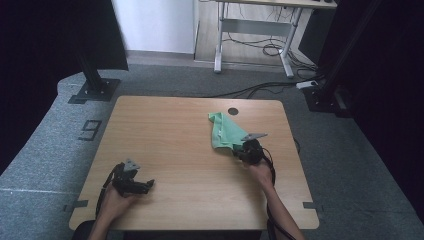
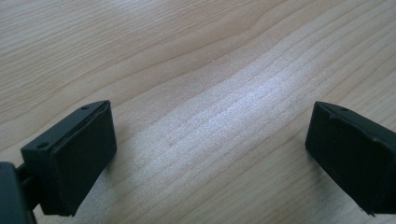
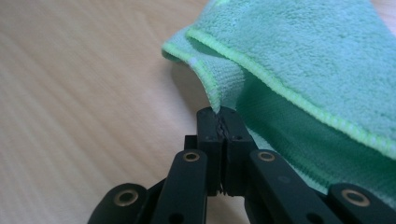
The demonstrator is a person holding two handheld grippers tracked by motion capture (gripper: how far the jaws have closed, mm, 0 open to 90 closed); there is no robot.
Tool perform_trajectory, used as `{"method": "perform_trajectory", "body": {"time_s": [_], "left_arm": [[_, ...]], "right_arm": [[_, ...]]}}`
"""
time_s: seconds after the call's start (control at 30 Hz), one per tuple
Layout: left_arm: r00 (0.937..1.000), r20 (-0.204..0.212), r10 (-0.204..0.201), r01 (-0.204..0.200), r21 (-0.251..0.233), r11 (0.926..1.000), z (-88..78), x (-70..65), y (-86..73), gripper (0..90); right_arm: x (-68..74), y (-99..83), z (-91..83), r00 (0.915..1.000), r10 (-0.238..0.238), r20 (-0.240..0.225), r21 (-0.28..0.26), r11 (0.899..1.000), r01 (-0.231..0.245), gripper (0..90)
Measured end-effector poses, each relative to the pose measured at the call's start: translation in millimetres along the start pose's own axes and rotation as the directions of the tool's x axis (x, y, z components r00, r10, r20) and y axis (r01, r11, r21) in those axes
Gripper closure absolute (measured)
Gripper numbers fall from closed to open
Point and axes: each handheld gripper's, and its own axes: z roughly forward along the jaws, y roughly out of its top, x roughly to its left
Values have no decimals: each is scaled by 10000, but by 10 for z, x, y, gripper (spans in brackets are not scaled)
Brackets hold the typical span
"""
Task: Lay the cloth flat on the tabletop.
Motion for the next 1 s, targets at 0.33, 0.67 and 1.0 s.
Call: {"method": "perform_trajectory", "body": {"time_s": [0.33,0.67,1.0], "left_arm": [[10000,42,6,-7,110,9999,-16,7,3,27],[10000,-34,-59,59,157,9999,-35,24,18,37],[9999,92,61,-59,-213,9998,-64,1,152,39]], "right_arm": [[374,-33,64,9951,-628,-763,234,9976,648,873],[644,-41,136,9867,-909,-1348,294,9950,957,874],[864,-86,147,9769,-935,-1923,296,9944,1010,873]]}}
